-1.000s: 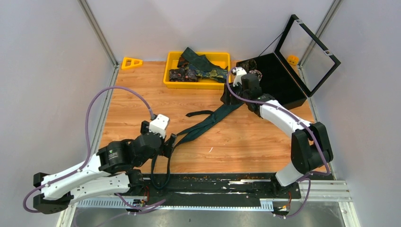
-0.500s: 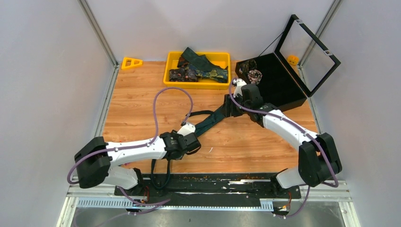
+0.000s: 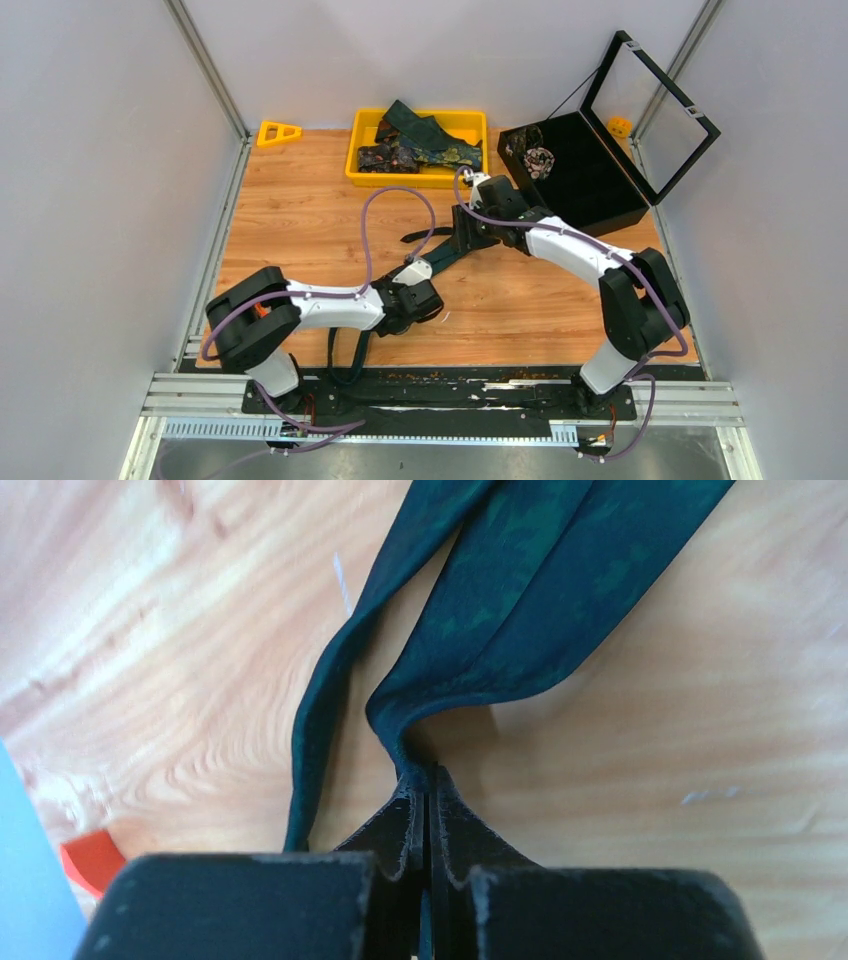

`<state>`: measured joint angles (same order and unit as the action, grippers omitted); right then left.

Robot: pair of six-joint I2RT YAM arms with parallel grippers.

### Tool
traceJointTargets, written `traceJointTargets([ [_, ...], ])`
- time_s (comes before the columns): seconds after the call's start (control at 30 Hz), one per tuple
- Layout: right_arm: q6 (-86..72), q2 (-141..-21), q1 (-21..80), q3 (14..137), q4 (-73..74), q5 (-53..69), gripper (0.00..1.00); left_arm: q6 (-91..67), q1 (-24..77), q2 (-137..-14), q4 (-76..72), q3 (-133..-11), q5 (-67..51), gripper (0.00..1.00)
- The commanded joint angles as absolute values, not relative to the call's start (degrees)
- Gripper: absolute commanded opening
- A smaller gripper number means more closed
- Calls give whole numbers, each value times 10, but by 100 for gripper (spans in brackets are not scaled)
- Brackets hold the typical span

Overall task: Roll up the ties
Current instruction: Flatten out the tie at the center of the board.

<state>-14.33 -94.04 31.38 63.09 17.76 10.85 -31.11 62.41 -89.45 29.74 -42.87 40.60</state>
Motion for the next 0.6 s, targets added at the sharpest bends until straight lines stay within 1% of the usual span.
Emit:
traceJointTargets([
  [0.0, -133, -916, 306, 652, 209, 32, 53, -237, 622, -935, 193, -482, 474, 0],
  [0.1, -138, -902, 289, 638, 212, 11, 53, -190, 615, -953, 160, -506, 490, 0],
  [0.2, -137, -885, 270, 619, 204, 16, 53, -170, 614, -961, 178, -530, 493, 0],
  [0.33, -116, -875, 264, 616, 204, 20, 53, -197, 619, -928, 195, -489, 469, 0],
  [0.37, -113, -875, 265, 619, 202, 36, 53, -209, 621, -915, 200, -473, 457, 3],
  [0.43, -105, -883, 265, 631, 195, 74, 54, -231, 625, -889, 213, -448, 428, 14],
  [0.47, -101, -892, 266, 646, 197, 90, 55, -240, 630, -870, 227, -441, 418, 22],
  [0.5, -93, -904, 270, 664, 206, 102, 55, -249, 635, -855, 243, -437, 409, 34],
  [0.53, -81, -919, 277, 690, 222, 104, 56, -256, 639, -841, 265, -437, 398, 43],
  [0.57, -67, -936, 284, 720, 245, 101, 56, -265, 642, -825, 289, -444, 385, 48],
])
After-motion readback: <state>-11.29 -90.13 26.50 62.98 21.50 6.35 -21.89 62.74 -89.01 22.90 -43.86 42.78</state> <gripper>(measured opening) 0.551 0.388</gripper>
